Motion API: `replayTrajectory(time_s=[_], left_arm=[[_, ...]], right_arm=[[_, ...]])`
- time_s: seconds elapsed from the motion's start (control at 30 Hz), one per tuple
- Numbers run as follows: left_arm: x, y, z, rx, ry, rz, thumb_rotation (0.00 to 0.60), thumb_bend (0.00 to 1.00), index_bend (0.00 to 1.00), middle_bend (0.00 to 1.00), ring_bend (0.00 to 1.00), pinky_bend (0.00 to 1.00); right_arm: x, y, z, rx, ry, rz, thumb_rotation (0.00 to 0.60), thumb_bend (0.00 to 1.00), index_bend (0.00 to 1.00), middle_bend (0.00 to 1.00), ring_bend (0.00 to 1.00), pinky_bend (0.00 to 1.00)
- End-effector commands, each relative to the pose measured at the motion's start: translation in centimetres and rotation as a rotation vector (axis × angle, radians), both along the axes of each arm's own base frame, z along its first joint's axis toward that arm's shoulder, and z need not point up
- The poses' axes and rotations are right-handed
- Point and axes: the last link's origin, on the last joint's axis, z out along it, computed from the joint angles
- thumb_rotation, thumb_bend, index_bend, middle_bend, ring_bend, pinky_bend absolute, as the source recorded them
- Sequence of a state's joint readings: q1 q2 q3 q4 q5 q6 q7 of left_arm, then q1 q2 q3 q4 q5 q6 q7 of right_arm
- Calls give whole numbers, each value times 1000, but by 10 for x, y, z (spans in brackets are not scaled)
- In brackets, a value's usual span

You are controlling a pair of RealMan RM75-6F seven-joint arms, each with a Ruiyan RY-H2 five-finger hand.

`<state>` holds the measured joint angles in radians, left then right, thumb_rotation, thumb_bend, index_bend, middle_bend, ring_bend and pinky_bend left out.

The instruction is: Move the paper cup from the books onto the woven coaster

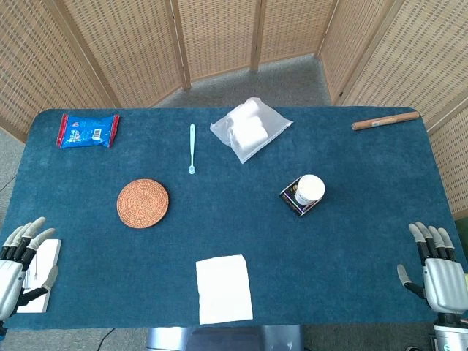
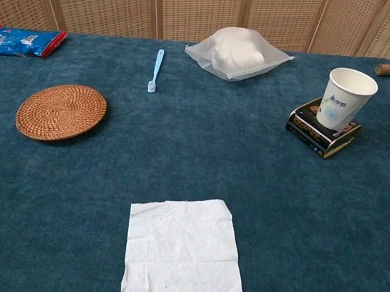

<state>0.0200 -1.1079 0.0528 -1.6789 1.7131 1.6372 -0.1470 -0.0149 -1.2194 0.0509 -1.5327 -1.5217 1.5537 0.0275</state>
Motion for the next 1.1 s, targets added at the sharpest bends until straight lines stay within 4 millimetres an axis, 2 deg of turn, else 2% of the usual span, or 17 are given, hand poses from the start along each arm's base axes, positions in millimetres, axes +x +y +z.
replayTrajectory(time_s=[0.03,0.4,0.63,0.83,1.1], left_arm=[[1,1,0,1,-5,-6,600,482,146,70,0,0],[0,-2,3,17,-18,-19,600,482,145,70,0,0],[2,-4,9,42,-34,-31,600,482,148,106,0,0],[2,-6,13,50,-31,-31,600,482,149,109,0,0],[2,-3,9,30,-30,-15,600,482,149,108,0,0]], right_arm=[[1,0,0,0,-1,2,600,403,0,0,0,0],[6,-1,1,15,-13,19,600,402,0,0,0,0],[13,-12,2,28,0,31,600,399,0,0,0,0],[24,-32,-1,71,-2,53,600,394,0,0,0,0],[55,-83,-13,147,-29,128,600,384,0,0,0,0]])
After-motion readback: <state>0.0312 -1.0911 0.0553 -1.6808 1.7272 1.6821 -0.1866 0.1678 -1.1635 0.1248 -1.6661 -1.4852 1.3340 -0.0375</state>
